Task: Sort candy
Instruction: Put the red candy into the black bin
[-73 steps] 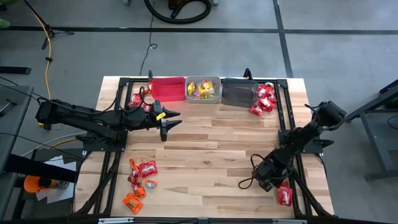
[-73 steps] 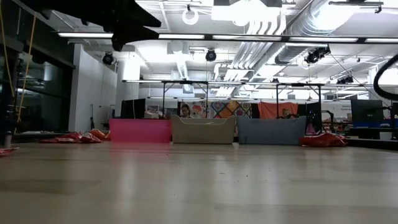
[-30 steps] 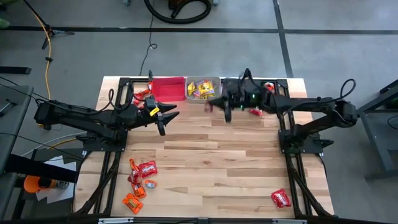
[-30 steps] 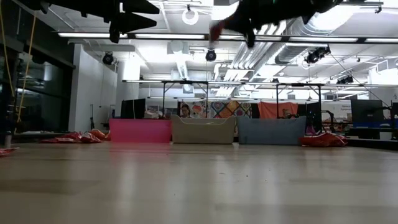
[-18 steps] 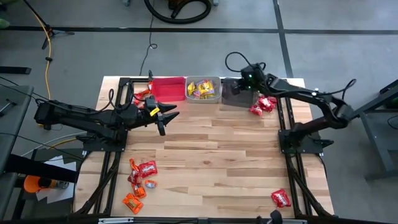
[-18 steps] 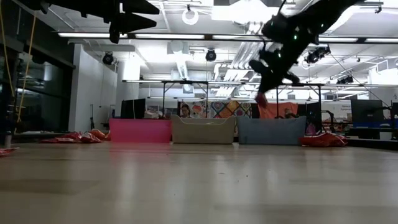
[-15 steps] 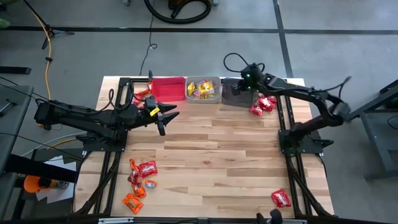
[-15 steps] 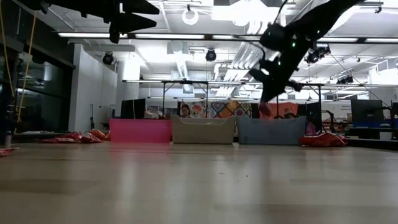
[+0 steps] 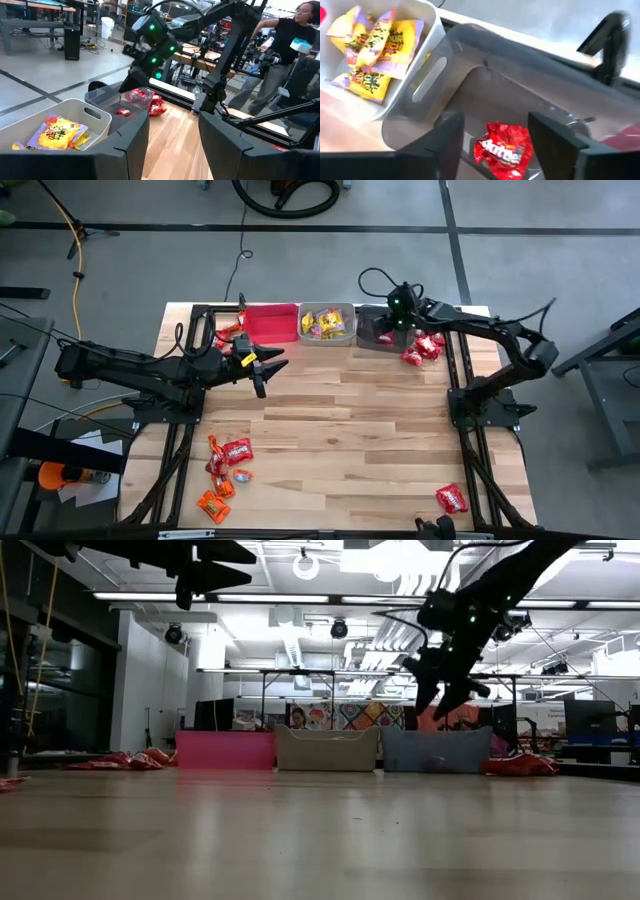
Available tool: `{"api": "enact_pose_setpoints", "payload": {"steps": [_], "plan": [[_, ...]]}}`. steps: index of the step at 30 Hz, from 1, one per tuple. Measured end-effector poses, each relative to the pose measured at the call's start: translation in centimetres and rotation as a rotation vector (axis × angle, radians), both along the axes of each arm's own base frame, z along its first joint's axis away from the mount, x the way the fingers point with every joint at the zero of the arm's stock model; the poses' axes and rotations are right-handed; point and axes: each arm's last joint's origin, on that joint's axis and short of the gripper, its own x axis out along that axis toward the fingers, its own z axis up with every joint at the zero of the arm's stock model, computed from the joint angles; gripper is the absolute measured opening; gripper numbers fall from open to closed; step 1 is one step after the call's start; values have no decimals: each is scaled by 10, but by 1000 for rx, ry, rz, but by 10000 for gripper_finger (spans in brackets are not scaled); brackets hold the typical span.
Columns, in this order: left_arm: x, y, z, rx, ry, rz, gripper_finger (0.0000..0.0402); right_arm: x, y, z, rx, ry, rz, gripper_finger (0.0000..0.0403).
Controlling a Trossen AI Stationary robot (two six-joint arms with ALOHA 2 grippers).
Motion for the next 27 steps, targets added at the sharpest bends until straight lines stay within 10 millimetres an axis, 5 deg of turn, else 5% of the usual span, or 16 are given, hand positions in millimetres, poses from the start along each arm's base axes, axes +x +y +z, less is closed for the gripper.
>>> {"api": "enact_pose_setpoints", "payload": {"steps": [7, 12, 22, 27], "plan": [[0, 0, 0, 40, 16, -1, 158, -49, 4, 27, 14, 110, -348, 244], [0, 0, 0, 40, 16, 5, 158, -82, 2, 26, 104, 126, -577, 234], [0, 0, 0, 41, 21, 8, 158, -77, -9, 15, 137, -18, -724, 197], [0, 0, -1, 42, 26, 9, 158, -65, -19, 35, 74, -70, -459, 195]]}}
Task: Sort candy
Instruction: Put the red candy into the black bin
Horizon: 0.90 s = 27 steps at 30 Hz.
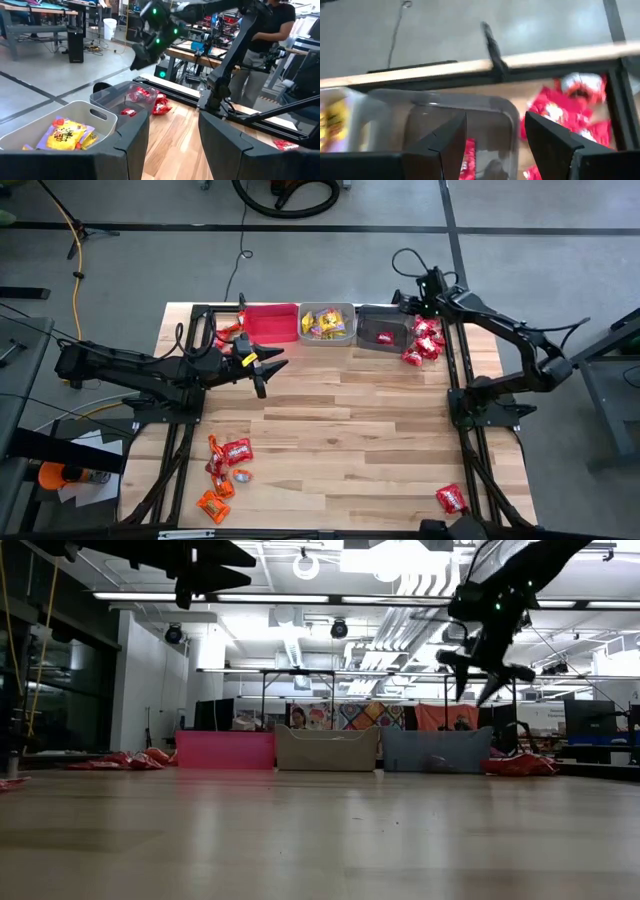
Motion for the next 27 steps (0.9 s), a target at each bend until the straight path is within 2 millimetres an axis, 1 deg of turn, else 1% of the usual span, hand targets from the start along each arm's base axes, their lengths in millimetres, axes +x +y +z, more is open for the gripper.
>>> {"api": "enact_pose_setpoints", "payload": {"steps": [3, 6, 8, 10, 13, 17, 21, 23, 27], "plan": [[0, 0, -1, 0, 7, 0, 158, -1, -4, 26, -35, 60, 79, 195], [0, 0, -1, 1, 14, 1, 158, -1, -7, 52, 4, 195, 209, 195], [0, 0, -1, 1, 15, 1, 158, 0, -7, 61, 83, 310, 324, 195], [0, 0, -1, 1, 15, 0, 158, 3, -6, 62, 199, 408, 457, 195], [0, 0, -1, 1, 15, 0, 158, 10, -1, 48, 375, 524, 609, 195], [0, 0, -2, 1, 16, 0, 158, 18, 8, 17, 502, 628, 813, 195], [0, 0, -1, 1, 15, 0, 158, 21, 17, -10, 510, 668, 928, 195], [0, 0, -2, 1, 16, 0, 158, 22, 21, -24, 486, 683, 939, 195], [0, 0, -2, 1, 16, 0, 158, 20, 28, -52, 454, 770, 936, 195]]}}
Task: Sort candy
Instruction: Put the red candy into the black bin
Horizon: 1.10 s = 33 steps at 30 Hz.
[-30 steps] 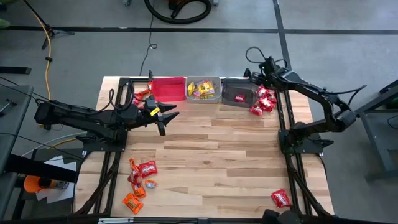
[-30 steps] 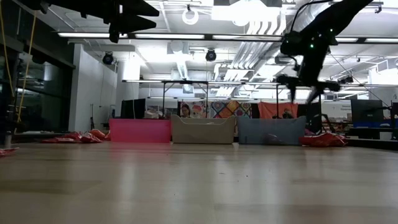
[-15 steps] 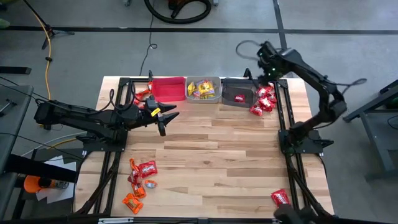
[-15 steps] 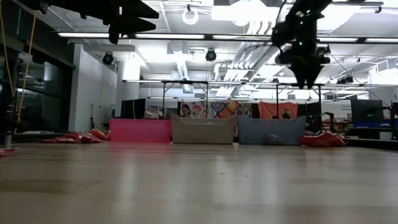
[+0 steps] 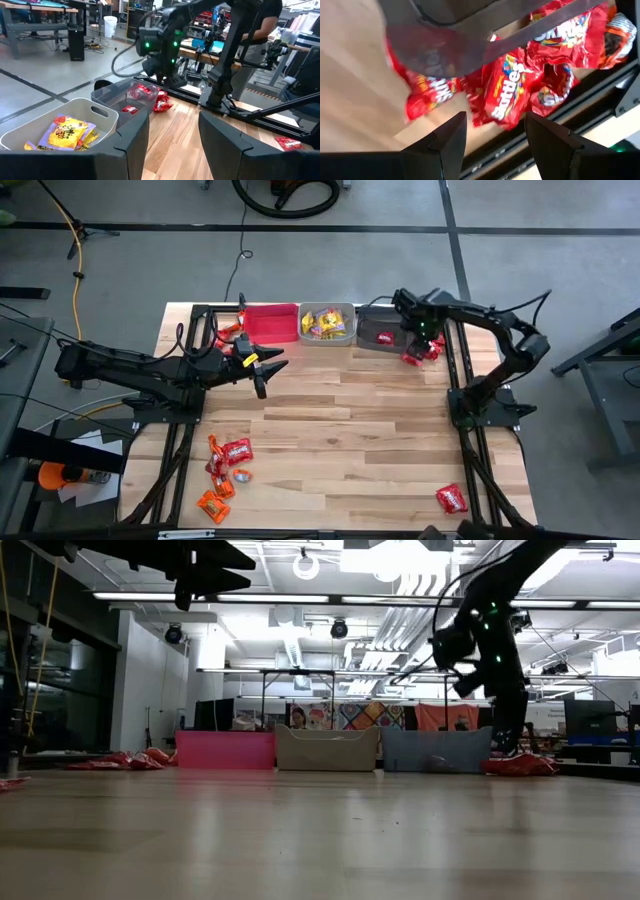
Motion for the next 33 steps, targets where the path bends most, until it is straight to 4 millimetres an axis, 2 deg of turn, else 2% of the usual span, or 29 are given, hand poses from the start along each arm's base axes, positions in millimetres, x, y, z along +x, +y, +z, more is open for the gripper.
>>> {"api": "enact_pose_setpoints", "payload": {"steps": [4, 8, 19, 22, 26, 27, 33], "plan": [[0, 0, 0, 0, 0, 0, 158, -4, 5, -20, -50, 42, 21, 195], [0, 0, 0, 0, 0, 0, 158, -9, 7, -32, -110, 93, 18, 195], [0, 0, 0, -1, -1, 0, 158, -13, 8, -47, -160, 87, 8, 189], [0, 0, 0, 0, 0, 9, 158, -14, 8, -47, -185, 117, 5, 150], [0, 1, 0, 1, 0, 21, 158, -15, 10, -47, -152, 111, -18, 29], [0, 1, 0, 1, -1, 21, 158, -15, 11, -48, -130, 92, -23, 16], [0, 1, 0, 1, 0, 21, 158, -15, 14, -41, -122, 23, -65, 3]]}}
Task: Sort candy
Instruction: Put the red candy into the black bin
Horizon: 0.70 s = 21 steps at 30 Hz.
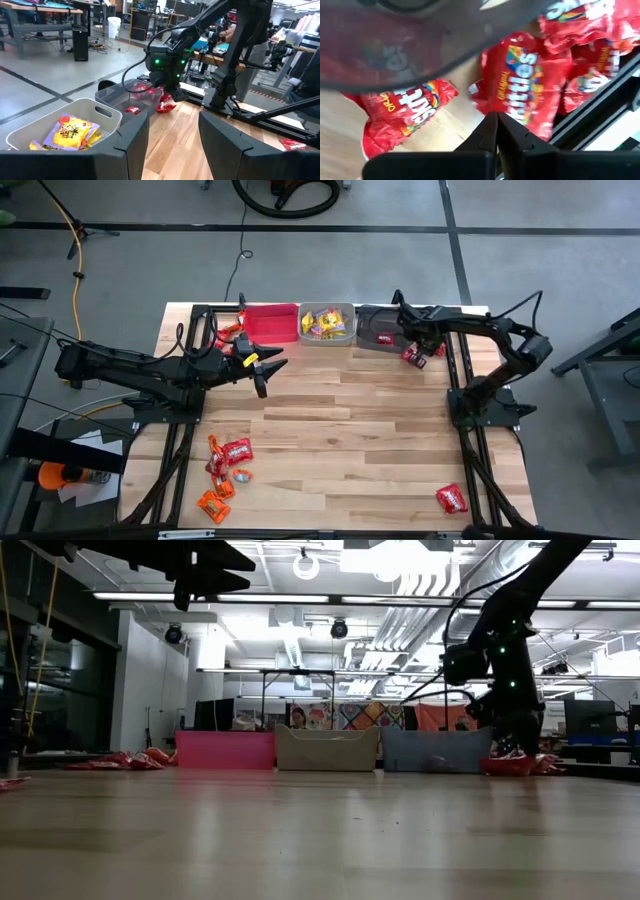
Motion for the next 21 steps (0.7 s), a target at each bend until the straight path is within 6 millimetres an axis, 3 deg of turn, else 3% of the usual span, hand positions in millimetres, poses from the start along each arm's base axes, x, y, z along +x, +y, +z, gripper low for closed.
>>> {"api": "enact_pose_setpoints", "payload": {"steps": [9, 13, 17, 21], "plan": [[0, 0, -1, 0, 9, 1, 158, -9, 11, 34, -96, -135, -34, 3], [0, 0, -3, 1, 26, 2, 158, -11, 11, 38, -86, -187, -52, 22], [0, 0, -3, -7, 28, 3, 158, -10, 9, 38, -9, -288, -53, 65], [0, 0, -3, -15, 25, 4, 158, -11, 6, 38, -30, -276, -3, 134]]}}
